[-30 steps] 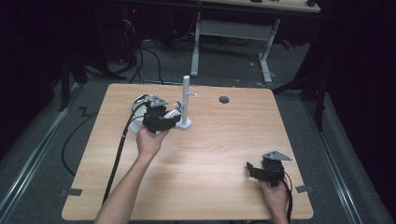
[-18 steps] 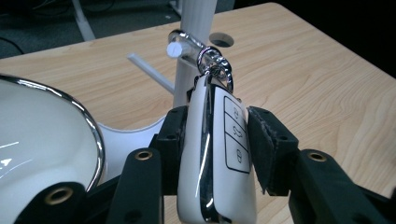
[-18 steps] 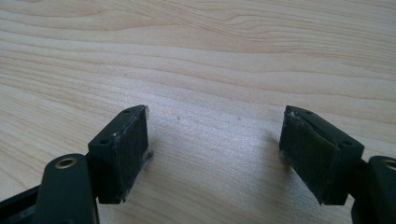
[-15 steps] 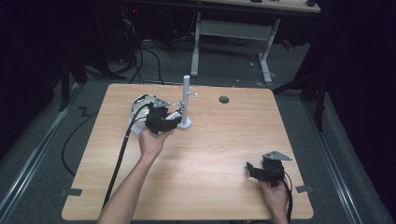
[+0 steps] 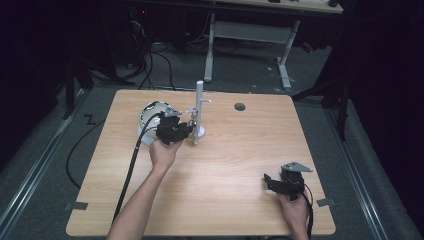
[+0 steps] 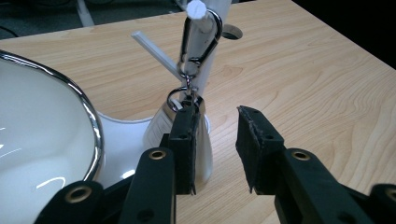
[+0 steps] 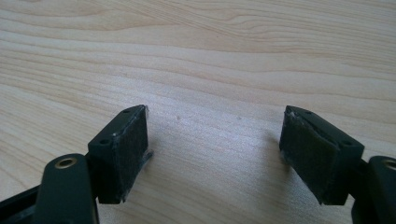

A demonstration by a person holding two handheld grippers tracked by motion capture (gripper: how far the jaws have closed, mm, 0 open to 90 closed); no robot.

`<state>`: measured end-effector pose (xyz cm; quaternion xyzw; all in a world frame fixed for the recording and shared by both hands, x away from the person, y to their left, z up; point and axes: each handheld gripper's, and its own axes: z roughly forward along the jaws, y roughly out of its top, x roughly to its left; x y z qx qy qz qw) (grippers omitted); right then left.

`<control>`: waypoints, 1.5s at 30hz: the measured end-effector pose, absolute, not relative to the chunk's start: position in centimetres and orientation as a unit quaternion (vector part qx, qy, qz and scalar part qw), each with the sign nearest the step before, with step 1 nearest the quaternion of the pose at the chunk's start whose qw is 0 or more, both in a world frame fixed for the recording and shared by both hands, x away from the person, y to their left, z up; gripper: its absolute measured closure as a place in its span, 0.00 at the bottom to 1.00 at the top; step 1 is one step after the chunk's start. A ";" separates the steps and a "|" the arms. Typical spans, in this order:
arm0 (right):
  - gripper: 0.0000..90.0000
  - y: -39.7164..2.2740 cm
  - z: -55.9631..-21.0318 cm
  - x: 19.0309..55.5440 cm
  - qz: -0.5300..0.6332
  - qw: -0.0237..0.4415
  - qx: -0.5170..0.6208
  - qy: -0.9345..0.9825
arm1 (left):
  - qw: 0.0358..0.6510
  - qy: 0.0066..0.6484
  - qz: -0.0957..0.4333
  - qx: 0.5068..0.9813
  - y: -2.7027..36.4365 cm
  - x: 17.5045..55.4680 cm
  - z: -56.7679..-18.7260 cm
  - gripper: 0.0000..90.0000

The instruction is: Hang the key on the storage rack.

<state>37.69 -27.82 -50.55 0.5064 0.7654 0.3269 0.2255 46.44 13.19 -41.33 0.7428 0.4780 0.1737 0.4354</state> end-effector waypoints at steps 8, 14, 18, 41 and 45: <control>0.26 -27.8 -50.6 37.7 0.327 0.225 0.506 0.765 | 0.438 0.479 0.182 0.738 13.7 45.8 -41.5 0.71; 0.26 -27.8 -50.6 37.7 0.327 0.226 0.506 0.766 | 0.439 0.480 0.191 0.735 14.3 45.1 -41.3 0.63; 0.26 -27.8 -50.6 37.7 0.327 0.226 0.506 0.766 | 0.440 0.477 0.198 0.735 14.7 44.7 -41.2 0.60; 0.26 -27.8 -50.6 37.7 0.327 0.226 0.507 0.765 | 0.454 0.470 0.212 0.726 16.2 42.3 -40.5 0.56; 0.26 -27.8 -50.6 37.7 0.327 0.225 0.507 0.765 | 0.459 0.469 0.214 0.723 16.3 42.0 -40.3 0.56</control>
